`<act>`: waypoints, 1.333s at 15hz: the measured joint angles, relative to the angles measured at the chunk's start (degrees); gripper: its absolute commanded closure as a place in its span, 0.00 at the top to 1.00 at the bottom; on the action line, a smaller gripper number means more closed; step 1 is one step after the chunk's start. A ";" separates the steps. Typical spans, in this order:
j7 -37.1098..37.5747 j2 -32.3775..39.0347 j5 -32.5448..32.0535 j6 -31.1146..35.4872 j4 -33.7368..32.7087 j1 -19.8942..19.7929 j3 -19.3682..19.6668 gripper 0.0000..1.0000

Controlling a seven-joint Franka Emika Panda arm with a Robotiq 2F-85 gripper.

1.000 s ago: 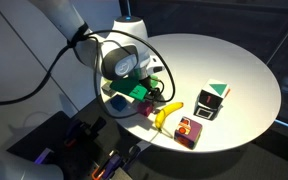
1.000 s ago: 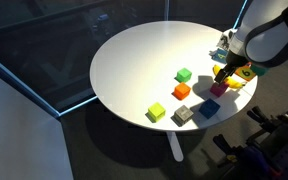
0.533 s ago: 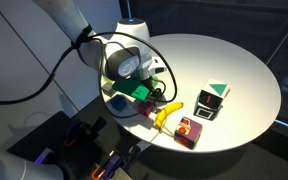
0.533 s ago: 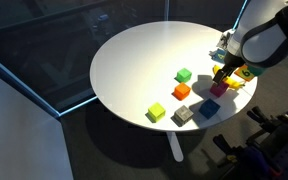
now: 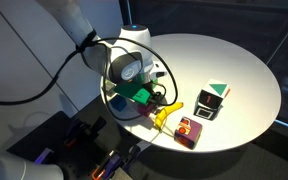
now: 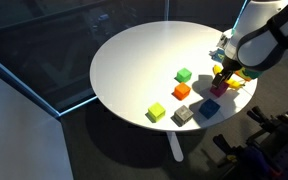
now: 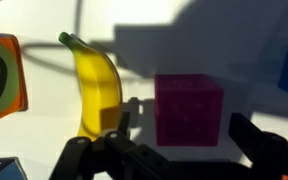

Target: Put the pink block on the orange block

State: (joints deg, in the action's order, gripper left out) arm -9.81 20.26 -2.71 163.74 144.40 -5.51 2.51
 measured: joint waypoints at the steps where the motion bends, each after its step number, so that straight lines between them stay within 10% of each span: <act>1: -0.01 0.46 0.00 0.00 -0.25 0.00 0.00 1.00; 3: -0.02 1.36 0.00 0.00 -0.73 0.00 0.00 0.99; 4: -0.02 1.74 0.00 0.00 -0.94 0.00 0.00 0.74; 10: -0.08 3.37 0.00 0.00 -1.99 0.00 -0.01 0.34; 20: -0.16 1.85 -0.18 -3.11 -2.07 0.03 -0.03 0.25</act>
State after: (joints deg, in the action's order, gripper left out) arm -9.97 22.11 -2.90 160.63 142.34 -5.48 2.48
